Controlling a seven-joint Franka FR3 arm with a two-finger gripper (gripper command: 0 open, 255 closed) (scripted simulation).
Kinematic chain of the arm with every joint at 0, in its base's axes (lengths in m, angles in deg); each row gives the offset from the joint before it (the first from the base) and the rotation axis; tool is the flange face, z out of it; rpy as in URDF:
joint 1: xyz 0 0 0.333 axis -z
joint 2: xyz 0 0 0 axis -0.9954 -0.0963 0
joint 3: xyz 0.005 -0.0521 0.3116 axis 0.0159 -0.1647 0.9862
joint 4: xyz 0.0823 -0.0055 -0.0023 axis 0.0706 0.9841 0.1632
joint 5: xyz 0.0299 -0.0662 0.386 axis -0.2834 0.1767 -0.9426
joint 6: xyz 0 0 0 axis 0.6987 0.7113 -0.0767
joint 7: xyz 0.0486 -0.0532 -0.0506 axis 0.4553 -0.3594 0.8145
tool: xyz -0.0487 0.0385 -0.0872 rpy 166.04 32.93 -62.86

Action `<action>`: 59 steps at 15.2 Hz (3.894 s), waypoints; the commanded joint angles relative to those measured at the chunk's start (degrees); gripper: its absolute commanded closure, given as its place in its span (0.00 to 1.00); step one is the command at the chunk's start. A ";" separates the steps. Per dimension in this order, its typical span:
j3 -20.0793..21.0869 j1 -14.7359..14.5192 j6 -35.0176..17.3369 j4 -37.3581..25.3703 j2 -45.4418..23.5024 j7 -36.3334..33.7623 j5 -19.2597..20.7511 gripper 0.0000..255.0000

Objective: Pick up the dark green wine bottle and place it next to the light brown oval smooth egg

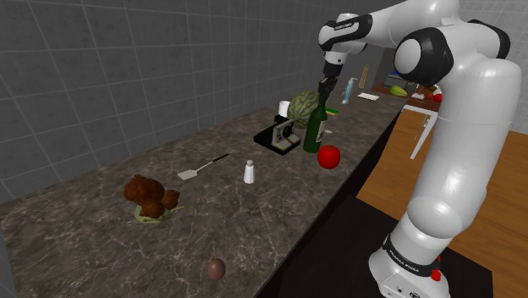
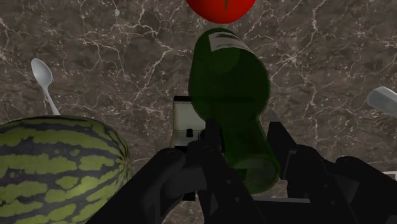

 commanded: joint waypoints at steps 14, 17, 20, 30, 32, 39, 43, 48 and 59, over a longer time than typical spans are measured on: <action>-0.35 1.33 12.19 -13.68 -1.60 -0.45 -0.55 1.00; 0.65 -2.66 9.64 -5.61 4.90 -4.65 2.83 1.00; 2.27 -5.76 7.86 1.09 10.67 -9.20 5.81 1.00; 10.60 -11.96 5.41 16.82 25.19 -24.62 11.51 1.00; 12.48 -12.91 5.29 19.01 27.28 -27.59 11.90 1.00; 19.29 -16.14 5.28 24.57 32.67 -37.68 11.80 1.00; 23.25 -18.06 5.40 26.32 34.40 -43.32 11.04 1.00; 28.24 -20.53 5.55 27.07 35.20 -50.32 9.76 1.00; 39.22 -25.81 5.82 23.14 31.53 -65.83 7.48 1.00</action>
